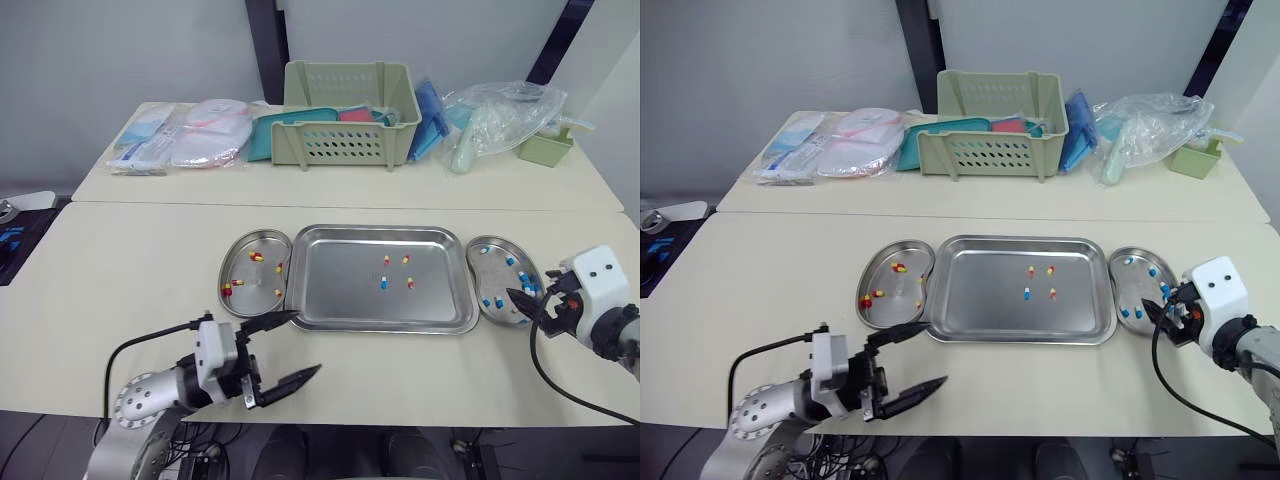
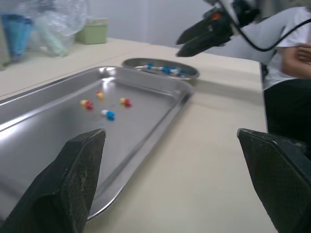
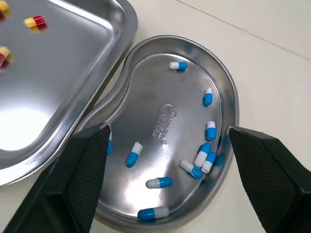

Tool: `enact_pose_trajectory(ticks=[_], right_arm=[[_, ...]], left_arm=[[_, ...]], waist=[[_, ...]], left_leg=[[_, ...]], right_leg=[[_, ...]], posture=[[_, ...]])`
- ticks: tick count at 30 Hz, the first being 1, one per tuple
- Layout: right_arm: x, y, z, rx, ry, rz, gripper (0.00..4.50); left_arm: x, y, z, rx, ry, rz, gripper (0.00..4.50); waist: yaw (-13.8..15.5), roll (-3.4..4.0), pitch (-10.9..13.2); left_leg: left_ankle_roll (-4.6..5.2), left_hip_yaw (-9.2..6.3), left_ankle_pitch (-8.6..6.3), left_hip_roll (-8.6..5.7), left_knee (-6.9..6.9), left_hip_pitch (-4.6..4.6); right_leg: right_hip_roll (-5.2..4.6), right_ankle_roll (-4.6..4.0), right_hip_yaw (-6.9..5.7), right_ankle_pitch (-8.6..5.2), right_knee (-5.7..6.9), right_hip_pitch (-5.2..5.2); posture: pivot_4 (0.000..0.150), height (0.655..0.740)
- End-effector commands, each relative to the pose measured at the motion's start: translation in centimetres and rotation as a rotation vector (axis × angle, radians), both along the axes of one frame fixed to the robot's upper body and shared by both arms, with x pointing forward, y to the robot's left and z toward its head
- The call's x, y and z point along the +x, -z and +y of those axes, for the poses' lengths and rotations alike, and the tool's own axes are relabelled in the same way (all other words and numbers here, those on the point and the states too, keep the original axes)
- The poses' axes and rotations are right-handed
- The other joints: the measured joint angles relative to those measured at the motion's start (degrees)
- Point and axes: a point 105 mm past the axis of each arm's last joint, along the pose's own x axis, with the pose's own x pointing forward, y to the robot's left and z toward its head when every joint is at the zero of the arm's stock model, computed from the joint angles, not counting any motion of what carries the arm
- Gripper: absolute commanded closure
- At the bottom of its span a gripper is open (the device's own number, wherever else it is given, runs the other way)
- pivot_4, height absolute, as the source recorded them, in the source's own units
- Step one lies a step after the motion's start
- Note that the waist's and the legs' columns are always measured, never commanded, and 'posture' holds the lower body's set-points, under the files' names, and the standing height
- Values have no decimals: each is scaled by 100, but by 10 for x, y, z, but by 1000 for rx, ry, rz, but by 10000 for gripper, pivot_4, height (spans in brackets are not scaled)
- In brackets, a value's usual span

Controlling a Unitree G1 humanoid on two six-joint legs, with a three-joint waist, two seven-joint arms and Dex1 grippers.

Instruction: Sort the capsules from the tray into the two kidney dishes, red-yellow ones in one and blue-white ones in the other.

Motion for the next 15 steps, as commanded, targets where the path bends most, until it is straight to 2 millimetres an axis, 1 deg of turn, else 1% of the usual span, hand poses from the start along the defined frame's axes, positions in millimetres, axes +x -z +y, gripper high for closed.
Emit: enact_pose_trajectory(ticks=[1, 4, 5, 6, 8, 10, 11, 12, 13, 15], right_arm=[[-8, -20, 0, -71, -130, -124, 5222], [-24, -10, -6, -122, -249, -75, 5222], [-29, -6, -9, -129, -269, -53, 5222], [-32, -4, -12, -133, -280, -42, 5222], [-38, 0, -23, -138, -283, -20, 5222], [-47, 5, -38, -149, -286, 12, 1326], [-52, 8, -45, -155, -283, 29, 151], [-55, 10, -50, -160, -283, 38, 151], [-59, 12, -58, -150, -263, 56, 151], [-65, 15, -70, -143, -241, 83, 151]], left_arm=[[10, -7, 28, 65, -178, 1, 0], [15, -6, 80, 144, -364, 22, 0], [15, -6, 92, 154, -398, 31, 0], [14, -7, 98, 156, -412, 37, 0], [10, -7, 114, 147, -458, 63, 0], [3, -2, 137, 161, -513, 102, 0], [-2, 3, 149, 181, -535, 132, 0], [-6, 6, 156, 193, -545, 151, 0], [-9, 9, 171, 208, -584, 172, 0], [-12, 12, 190, 243, -629, 184, 0]], waist=[[-1, 0, 0], [-5, -1, 0], [-7, -1, 1], [-9, -3, 2], [-10, -5, 3], [-8, -10, 6], [-7, -12, 7], [-8, -13, 8], [-12, -14, 8], [-11, -16, 9]], left_leg=[[0, 1, 0, 0, 1, 2], [0, 2, 0, 0, 0, 5], [0, 2, 0, 0, 0, 6], [0, 3, 0, 0, -1, 9], [0, 6, 0, 0, -1, 14], [0, 6, 0, 0, -1, 19], [0, 6, 0, 0, -1, 20], [0, 5, 0, 0, -2, 20], [0, 4, -1, 1, -4, 21], [0, 6, -1, 1, -6, 22]], right_leg=[[0, 0, 1, 0, 0, 1], [0, 1, 1, 0, 0, 3], [0, 1, 1, 0, 0, 3], [0, 0, 0, 0, 0, 6], [0, 0, 2, 0, -1, 12], [-2, 0, 2, 0, -4, 20], [-1, 0, 1, 0, -5, 21], [-1, 0, 0, -1, -5, 21], [0, -1, -1, -1, -5, 20], [-1, -1, 1, -1, -6, 20]], posture=[[1500, 7400], [1500, 7400], [1500, 7400], [1500, 7400], [1500, 7400], [1500, 7400], [1500, 7400], [1500, 7400], [1500, 7400], [1500, 7400]])
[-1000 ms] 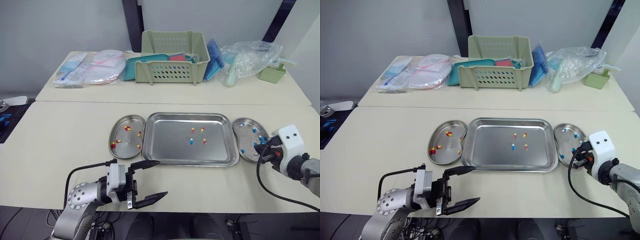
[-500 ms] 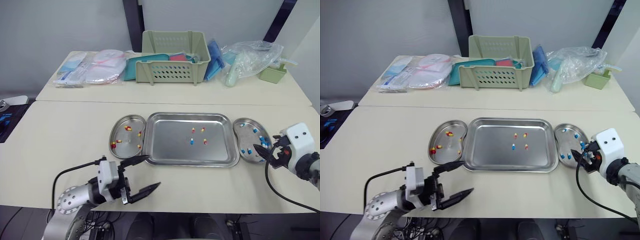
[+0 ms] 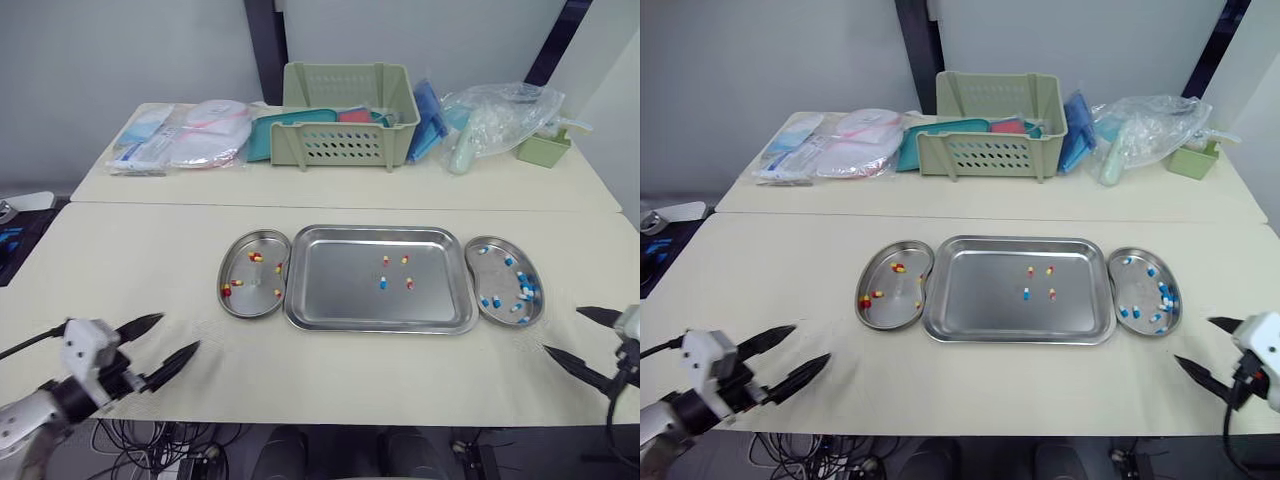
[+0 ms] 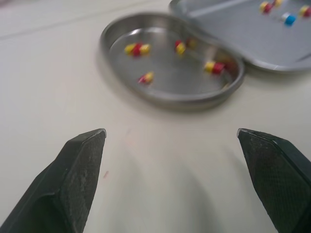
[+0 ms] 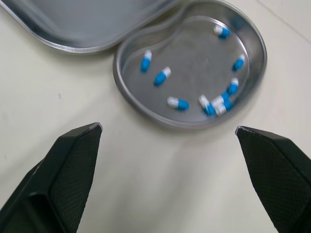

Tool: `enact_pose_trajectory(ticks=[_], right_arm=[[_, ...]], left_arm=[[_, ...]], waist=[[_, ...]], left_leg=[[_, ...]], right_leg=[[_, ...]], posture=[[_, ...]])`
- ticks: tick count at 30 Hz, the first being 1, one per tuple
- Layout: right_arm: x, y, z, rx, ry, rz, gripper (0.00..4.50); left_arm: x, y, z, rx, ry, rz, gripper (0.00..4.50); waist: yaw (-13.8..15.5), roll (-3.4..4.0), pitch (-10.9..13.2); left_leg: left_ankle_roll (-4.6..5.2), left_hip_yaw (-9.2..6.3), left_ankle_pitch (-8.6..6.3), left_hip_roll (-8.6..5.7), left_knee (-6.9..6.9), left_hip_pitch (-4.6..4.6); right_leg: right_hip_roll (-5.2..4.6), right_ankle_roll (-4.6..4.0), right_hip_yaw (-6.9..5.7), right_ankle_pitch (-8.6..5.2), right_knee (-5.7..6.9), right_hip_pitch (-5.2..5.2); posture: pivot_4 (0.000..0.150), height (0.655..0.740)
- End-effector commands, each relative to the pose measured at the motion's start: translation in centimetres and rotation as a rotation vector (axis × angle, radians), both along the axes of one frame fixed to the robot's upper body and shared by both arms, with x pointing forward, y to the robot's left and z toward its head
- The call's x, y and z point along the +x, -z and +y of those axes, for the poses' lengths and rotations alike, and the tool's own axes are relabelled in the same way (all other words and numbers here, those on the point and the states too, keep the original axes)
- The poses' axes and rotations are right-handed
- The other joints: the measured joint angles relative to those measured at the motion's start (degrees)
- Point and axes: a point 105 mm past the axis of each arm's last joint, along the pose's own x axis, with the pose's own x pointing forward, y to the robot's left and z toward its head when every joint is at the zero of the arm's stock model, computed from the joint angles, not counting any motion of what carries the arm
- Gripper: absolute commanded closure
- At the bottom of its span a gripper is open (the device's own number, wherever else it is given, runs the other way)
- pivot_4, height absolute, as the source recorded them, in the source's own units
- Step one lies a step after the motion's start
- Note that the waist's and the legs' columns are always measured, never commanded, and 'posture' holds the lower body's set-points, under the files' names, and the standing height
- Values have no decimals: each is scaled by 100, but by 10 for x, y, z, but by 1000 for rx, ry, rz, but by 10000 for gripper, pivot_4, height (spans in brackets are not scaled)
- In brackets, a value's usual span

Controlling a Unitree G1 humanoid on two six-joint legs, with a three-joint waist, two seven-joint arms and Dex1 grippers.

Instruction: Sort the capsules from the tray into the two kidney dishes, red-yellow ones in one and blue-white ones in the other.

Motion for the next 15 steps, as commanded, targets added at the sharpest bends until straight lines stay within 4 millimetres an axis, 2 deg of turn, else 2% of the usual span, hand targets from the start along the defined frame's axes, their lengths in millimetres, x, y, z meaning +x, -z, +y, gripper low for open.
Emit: enact_pose_trajectory(ticks=[1, 4, 8, 13, 15], right_arm=[[-7, -7, -18, -30, 14, -1, 151], [-9, -3, -22, -40, 8, 15, 151], [-9, 0, -21, -34, 5, 20, 151], [-12, 1, -24, -34, 11, 29, 151], [-14, 1, -26, -33, 19, 35, 151]], left_arm=[[-4, -5, 34, 59, -75, -11, 0], [-3, -3, 39, 68, -81, -17, 0], [-5, -2, 36, 75, -55, -17, 0], [-8, -1, 12, 62, 57, -14, 0], [-9, -1, -9, 46, 132, -18, 0]], waist=[[0, -2, 1], [2, -3, 1], [1, -4, 2], [2, -4, 2], [3, -4, 2]], left_leg=[[0, 0, 0, 0, 0, 1], [0, 0, 0, 0, 1, 2], [-1, -1, 0, 1, 0, 1], [-1, 0, 0, 1, 0, 1], [-1, 1, 0, 2, 0, 1]], right_leg=[[0, 0, 0, 0, 0, 1], [-1, 0, 0, 0, 0, 3], [-1, 0, 0, 0, 0, 3], [-1, 0, 1, 0, 0, 3], [-1, 0, 1, 0, 0, 3]], posture=[[1500, 7400], [1500, 7400], [1500, 7400], [1500, 7400], [1500, 7400]])
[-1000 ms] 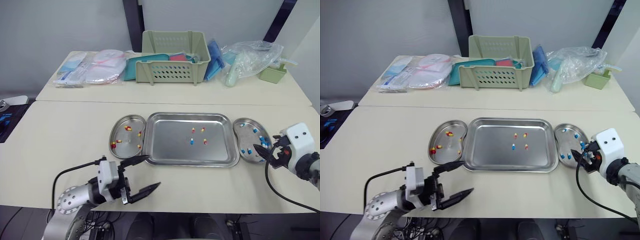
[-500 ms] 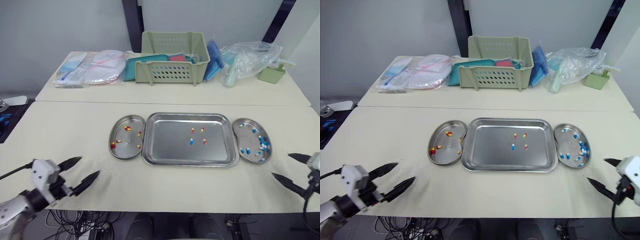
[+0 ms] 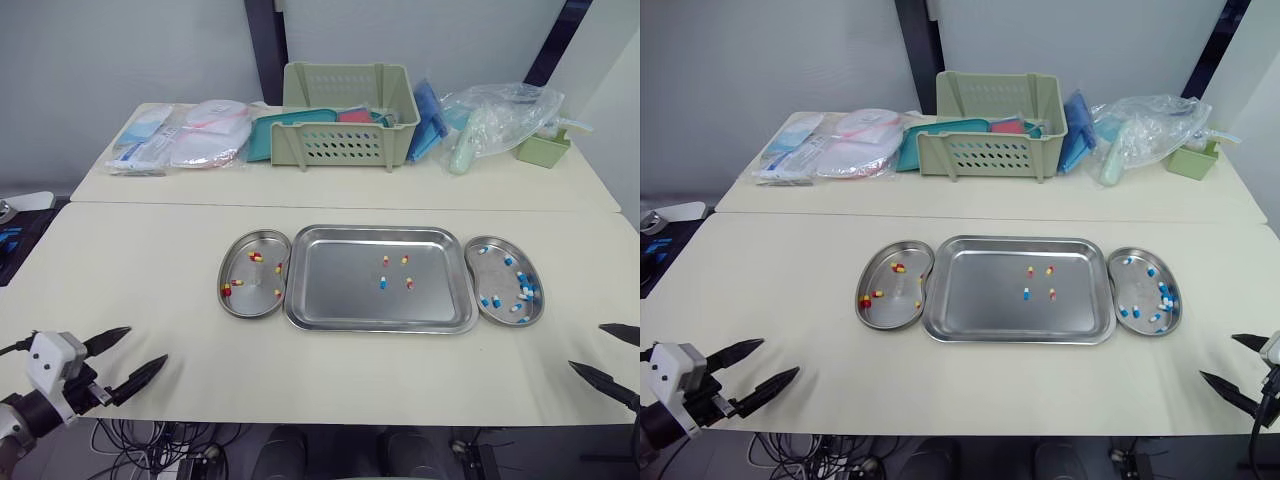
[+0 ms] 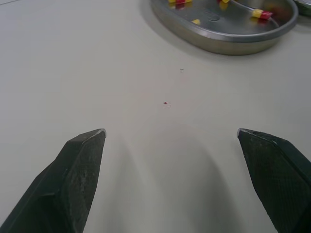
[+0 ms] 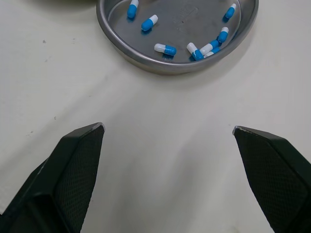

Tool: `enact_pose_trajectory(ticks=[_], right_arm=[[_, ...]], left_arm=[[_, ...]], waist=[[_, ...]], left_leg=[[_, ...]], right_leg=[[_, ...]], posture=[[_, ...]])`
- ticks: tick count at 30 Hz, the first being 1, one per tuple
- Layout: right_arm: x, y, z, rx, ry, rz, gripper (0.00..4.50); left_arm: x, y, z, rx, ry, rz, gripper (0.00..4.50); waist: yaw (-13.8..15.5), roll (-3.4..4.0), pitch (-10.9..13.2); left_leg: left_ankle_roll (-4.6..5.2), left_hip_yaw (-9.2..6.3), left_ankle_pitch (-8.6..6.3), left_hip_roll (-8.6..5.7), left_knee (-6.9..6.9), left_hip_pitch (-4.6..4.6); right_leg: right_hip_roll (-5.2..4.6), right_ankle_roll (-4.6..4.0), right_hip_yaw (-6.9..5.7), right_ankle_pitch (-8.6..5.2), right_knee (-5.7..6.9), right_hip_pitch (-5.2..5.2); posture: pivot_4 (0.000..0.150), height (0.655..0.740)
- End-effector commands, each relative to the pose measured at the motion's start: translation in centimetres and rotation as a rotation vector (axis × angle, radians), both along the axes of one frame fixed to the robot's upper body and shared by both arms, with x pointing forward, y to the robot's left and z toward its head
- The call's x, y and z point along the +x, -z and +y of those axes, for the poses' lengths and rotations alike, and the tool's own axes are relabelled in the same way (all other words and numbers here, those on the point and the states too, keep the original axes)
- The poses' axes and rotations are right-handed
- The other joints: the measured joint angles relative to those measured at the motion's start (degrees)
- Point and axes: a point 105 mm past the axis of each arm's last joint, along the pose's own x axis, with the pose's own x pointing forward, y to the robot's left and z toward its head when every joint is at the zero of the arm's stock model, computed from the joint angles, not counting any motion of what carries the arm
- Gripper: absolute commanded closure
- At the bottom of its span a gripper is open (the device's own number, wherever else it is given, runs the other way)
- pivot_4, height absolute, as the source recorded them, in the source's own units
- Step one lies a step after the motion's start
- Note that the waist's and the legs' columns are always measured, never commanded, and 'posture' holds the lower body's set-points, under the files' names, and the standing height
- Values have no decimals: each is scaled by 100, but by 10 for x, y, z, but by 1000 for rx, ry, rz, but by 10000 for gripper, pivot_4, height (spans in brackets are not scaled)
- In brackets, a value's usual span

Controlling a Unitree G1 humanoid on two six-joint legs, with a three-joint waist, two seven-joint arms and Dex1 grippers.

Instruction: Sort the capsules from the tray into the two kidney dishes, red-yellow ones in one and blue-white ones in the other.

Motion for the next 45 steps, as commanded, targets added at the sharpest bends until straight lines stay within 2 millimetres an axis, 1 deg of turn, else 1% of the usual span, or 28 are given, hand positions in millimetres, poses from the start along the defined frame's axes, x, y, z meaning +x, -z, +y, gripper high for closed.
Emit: enact_pose_trajectory(ticks=[1, 5, 8, 11, 15, 18, 19, 20, 21, 22, 23, 25, 26, 27, 30, 31, 34, 37, 39, 40, 41, 43, 45], right_arm=[[-2, -10, -6, -20, 4, -19, 151], [-7, -9, -11, -25, 17, -7, 151], [-10, -7, -11, -21, 19, 1, 151], [-12, -7, -8, -22, 12, 5, 151], [-16, -9, 3, -24, -38, 16, 151], [-20, -12, 29, 28, -125, 63, 151], [-20, -14, 46, 62, -176, 80, 151], [-21, -16, 58, 84, -208, 92, 151], [-19, -19, 70, 107, -235, 85, 151], [-15, -23, 87, 135, -274, 66, 151], [-12, -26, 98, 152, -295, 54, 151], [-2, -29, 131, 198, -329, 20, 151], [1, -30, 140, 206, -332, 15, 151], [7, -30, 155, 231, -334, 6, 151], [25, -28, 186, 303, -301, -16, 151], [30, -28, 193, 317, -293, -21, 151], [51, -20, 210, 310, -224, -48, 151], [70, -10, 221, 281, -144, -72, 5660], [79, -7, 229, 272, -119, -87, 12094], [83, -7, 232, 266, -107, -95, 16510], [85, -7, 235, 261, -100, -100, 19984], [92, -6, 241, 254, -80, -112, 25689], [103, -6, 245, 243, -39, -131, 25689]], left_arm=[[0, -8, -38, -23, 150, -36, 0], [1, -8, -84, -83, 265, -62, 0], [3, -9, -122, -132, 359, -86, 0], [9, -12, -142, -167, 387, -121, 0], [15, -14, -155, -191, 410, -155, 0], [19, -15, -161, -210, 418, -165, 0], [19, -14, -162, -212, 426, -164, 0], [19, -14, -163, -212, 433, -163, 0], [19, -14, -164, -213, 433, -161, 0], [18, -13, -165, -214, 439, -157, 0], [18, -12, -166, -215, 442, -154, 0], [17, -13, -168, -219, 447, -152, 0], [18, -13, -169, -219, 447, -152, 0], [18, -13, -171, -222, 453, -151, 0], [20, -14, -174, -225, 461, -151, 0], [20, -14, -175, -225, 461, -151, 0], [21, -15, -177, -226, 464, -155, 0], [21, -15, -178, -226, 465, -155, 0], [21, -14, -179, -227, 466, -154, 0], [20, -14, -180, -227, 469, -154, 0], [20, -14, -181, -228, 471, -154, 0], [20, -13, -182, -230, 474, -152, 0], [19, -12, -183, -231, 477, -151, 0]], waist=[[1, 0, 0], [5, 0, 0], [6, 1, 0], [10, 1, 0], [-1, 6, -4], [2, 8, -4], [2, 9, -5], [2, 10, -6], [0, 10, -5], [-1, 7, -5], [-2, 5, -4], [-11, 4, -3], [-4, 5, -4], [5, 5, -4], [14, -5, -1], [14, -7, 0], [24, -6, 0], [13, -6, 0], [10, -5, 0], [7, -5, 0], [5, -5, 0], [3, -4, 0], [0, -4, 0]], left_leg=[[0, 0, 0, 0, 0, 0], [0, 2, 0, -1, 1, -1], [0, 2, 0, -1, 2, -1], [0, 3, 0, -2, 3, 0], [0, 3, 0, -2, 2, 2], [0, 4, 0, -2, 2, 2], [0, 2, 0, -2, 2, 1], [0, 1, 0, -2, 2, 1], [0, 1, 0, -2, 3, 1], [0, 1, 0, -2, 3, 1], [0, 0, 0, -1, 3, 2], [0, -1, 0, 0, 4, 2], [0, -1, 0, 1, 5, 2], [-1, -3, 0, -2, 7, 0], [-1, -9, 0, -2, 7, -5], [-1, -12, 1, -2, 7, -6], [-1, -14, 1, -4, 8, -9], [-1, -15, 1, -4, 7, -12], [-1, -14, 1, -4, 7, -11], [-1, -14, 1, -4, 7, -12], [-1, -13, 1, -4, 7, -12], [-1, -13, 1, -4, 7, -13], [-1, -13, 1, -2, 6, -13]], right_leg=[[0, 0, 0, 0, 0, 0], [-1, 1, 2, 0, -2, 2], [-1, 1, 2, 0, -2, 3], [-1, 2, 3, 1, -2, 3], [0, 1, 4, 1, -1, 3], [0, 2, 4, 1, -1, 4], [0, 1, 3, 1, -1, 4], [1, 2, 3, 1, 0, 4], [1, 2, 3, 1, 0, 4], [1, 2, 3, 1, 0, 4], [2, 2, 2, 1, 0, 5], [2, 2, 1, 1, 1, 5], [2, 1, 2, 1, 2, 5], [2, 2, 0, 1, 3, 4], [2, 2, -5, 1, 0, 3], [2, 1, -7, 1, 0, 2], [0, 1, -8, 1, -1, 0], [0, 1, -8, 1, 1, -7], [0, 1, -6, 1, 4, -10], [0, 1, -6, 1, 5, -12], [1, 1, -5, 1, 6, -13], [1, 1, -4, 1, 9, -18], [1, 1, -4, 1, 10, -21]], posture=[[1500, 7400], [1500, 7400], [1500, 7400], [1500, 7400], [1500, 7400], [1500, 7400], [1500, 7400], [1500, 7400], [1500, 7400], [1500, 7400], [1500, 7400], [1500, 7400], [1500, 7400], [1500, 7400], [1500, 7400], [1500, 7400], [1500, 7400], [1500, 7400], [1500, 7400], [1500, 7400], [1500, 7400], [1500, 7400], [1500, 7400]])
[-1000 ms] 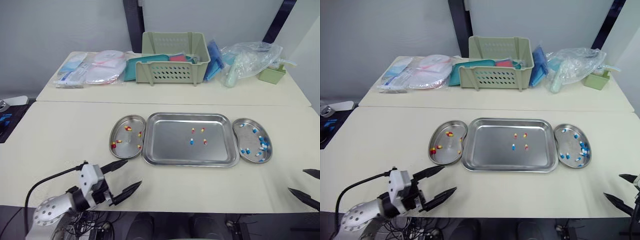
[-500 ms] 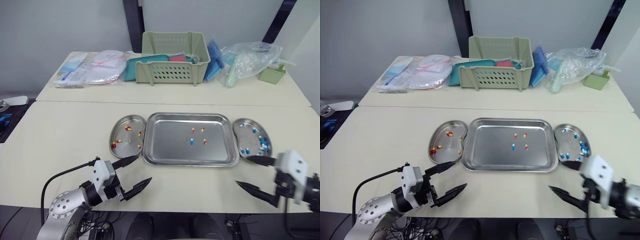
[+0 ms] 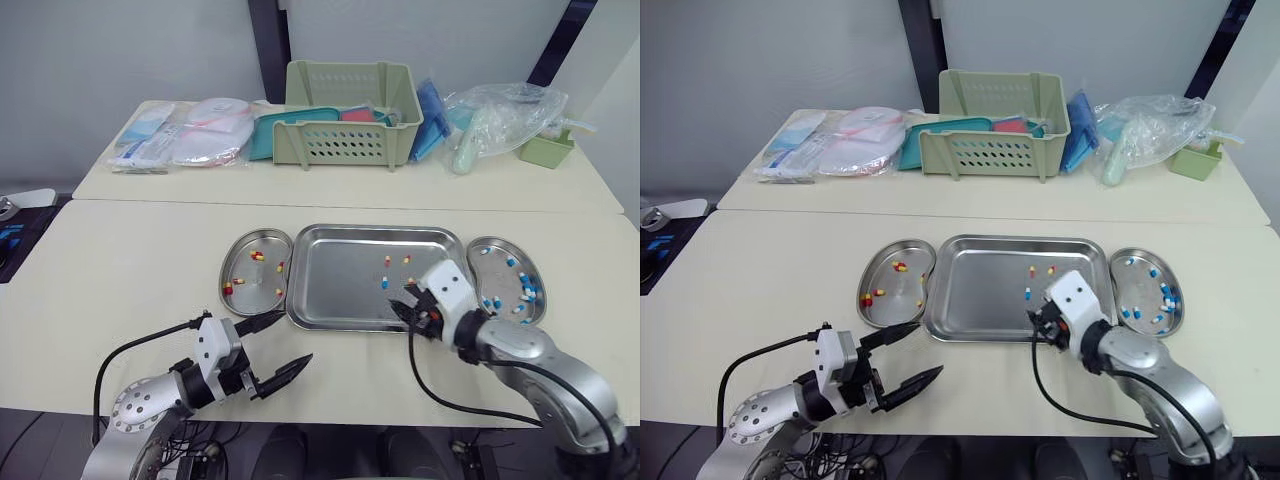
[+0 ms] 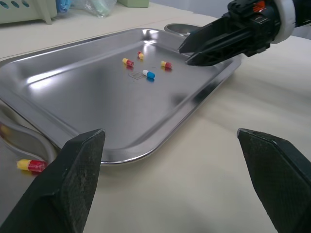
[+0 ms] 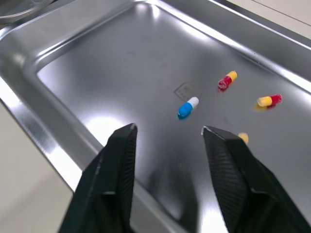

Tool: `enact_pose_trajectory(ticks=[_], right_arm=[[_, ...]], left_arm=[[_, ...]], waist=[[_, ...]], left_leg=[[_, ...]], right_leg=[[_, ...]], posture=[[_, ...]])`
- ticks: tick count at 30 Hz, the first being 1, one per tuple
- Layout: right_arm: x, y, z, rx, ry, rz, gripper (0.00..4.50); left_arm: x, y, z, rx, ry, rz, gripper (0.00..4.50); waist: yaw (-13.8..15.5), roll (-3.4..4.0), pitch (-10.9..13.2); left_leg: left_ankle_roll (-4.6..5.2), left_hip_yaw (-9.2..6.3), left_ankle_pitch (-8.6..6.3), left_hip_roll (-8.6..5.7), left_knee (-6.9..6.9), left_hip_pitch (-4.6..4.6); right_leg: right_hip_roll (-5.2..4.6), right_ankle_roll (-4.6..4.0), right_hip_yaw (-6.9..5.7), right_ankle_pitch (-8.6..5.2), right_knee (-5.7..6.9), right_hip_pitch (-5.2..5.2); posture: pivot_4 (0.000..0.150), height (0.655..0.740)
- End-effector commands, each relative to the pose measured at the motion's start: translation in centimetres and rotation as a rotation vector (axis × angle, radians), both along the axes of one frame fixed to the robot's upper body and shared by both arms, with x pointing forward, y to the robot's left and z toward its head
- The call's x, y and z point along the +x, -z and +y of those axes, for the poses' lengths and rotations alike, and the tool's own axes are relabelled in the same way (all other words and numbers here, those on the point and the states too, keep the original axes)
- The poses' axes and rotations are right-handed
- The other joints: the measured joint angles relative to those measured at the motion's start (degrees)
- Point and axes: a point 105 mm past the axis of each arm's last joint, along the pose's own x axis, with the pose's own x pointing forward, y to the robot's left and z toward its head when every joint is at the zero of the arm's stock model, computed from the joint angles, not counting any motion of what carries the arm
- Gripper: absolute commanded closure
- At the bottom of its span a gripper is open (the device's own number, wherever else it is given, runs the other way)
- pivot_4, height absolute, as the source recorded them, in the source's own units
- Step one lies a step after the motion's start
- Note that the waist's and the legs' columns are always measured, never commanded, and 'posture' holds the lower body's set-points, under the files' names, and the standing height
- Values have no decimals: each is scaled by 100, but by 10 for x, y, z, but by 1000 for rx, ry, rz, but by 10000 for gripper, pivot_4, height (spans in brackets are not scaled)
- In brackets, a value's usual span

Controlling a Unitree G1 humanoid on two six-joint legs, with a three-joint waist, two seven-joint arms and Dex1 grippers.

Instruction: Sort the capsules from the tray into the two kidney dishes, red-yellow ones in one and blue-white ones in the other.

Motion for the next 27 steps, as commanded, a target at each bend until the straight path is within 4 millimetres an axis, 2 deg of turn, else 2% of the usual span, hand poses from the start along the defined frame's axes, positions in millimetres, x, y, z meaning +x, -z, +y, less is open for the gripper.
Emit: enact_pose_trajectory(ticks=[1, 8, 15, 27], right_arm=[[15, -4, 5, -23, 71, -47, 25689], [30, 2, 12, -45, 121, -29, 25689], [31, 9, 20, -42, 131, 1, 25689], [37, 21, 20, -65, 157, 39, 25689]], left_arm=[[-2, -6, -6, -4, 17, -32, 0], [-3, -2, -6, -1, 20, -25, 0], [-4, -1, -8, -2, 25, -21, 0], [-3, -1, -9, -1, 23, -19, 0]], waist=[[-2, 1, 0], [-4, 2, 1], [-9, 3, 1], [-13, 4, 0]], left_leg=[[0, -1, 0, 0, 0, 0], [0, 0, 0, 0, -1, -4], [0, 1, 0, 0, -1, -4], [0, 0, 0, 0, -1, -4]], right_leg=[[0, 0, 0, 0, 1, -1], [0, 0, 1, 0, 3, -8], [0, -1, 2, 0, 3, -9], [0, -1, 2, 0, 4, -10]], posture=[[1500, 7400], [1500, 7400], [1500, 7400], [1500, 7400]])
